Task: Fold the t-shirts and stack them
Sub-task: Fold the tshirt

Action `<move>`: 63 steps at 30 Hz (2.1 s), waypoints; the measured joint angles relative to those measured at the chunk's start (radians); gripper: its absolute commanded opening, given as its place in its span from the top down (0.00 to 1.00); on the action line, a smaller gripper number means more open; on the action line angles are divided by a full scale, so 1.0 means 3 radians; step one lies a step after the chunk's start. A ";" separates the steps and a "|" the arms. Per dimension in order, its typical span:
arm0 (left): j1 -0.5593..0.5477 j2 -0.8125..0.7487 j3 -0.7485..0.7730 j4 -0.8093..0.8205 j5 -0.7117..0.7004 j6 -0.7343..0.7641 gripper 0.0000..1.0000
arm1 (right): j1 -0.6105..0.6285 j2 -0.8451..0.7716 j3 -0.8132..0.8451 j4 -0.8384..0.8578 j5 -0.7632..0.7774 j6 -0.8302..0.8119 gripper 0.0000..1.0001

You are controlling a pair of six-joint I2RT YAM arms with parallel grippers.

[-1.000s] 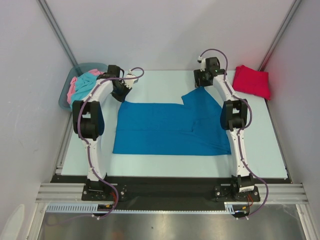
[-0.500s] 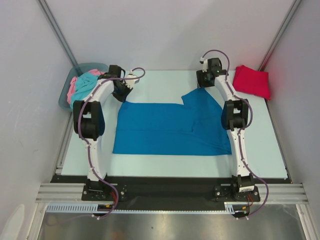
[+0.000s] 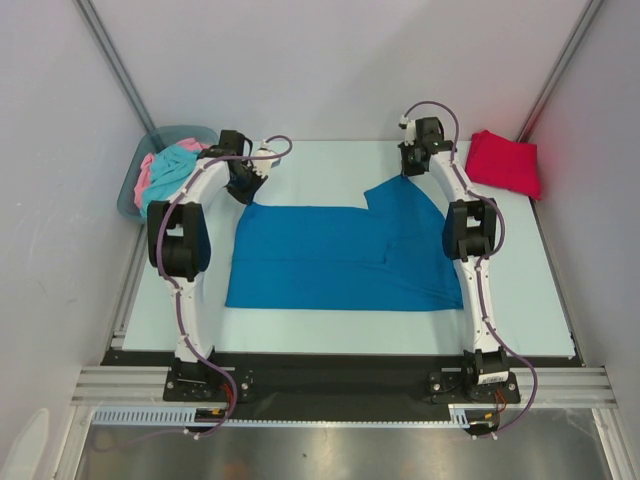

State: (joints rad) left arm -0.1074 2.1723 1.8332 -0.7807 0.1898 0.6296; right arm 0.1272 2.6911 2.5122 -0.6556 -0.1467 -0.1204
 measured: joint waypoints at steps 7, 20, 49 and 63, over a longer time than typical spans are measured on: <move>-0.0006 0.0000 -0.0001 0.0000 0.0000 0.0006 1.00 | 0.0009 0.0000 0.0005 -0.0003 0.0056 -0.0053 1.00; 0.0058 -0.0006 -0.0127 0.0032 -0.0039 0.0160 1.00 | -0.0149 -0.0444 -0.0300 -0.0182 0.0066 -0.0598 1.00; 0.0314 -0.0524 -0.0685 0.0217 -0.0039 0.0613 1.00 | -0.0296 -0.1471 -0.1626 -0.1624 -0.0340 -0.1974 1.00; 0.0315 -0.0593 -0.0791 0.0219 -0.0015 0.0776 1.00 | -0.0380 -0.1715 -0.1678 -0.1659 -0.0076 -0.2262 1.00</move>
State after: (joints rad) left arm -0.0128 1.9945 1.5959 -0.7151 0.1852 0.8623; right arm 0.0132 2.1765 2.0087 -1.1534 -0.1696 -0.7990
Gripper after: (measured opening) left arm 0.005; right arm 0.016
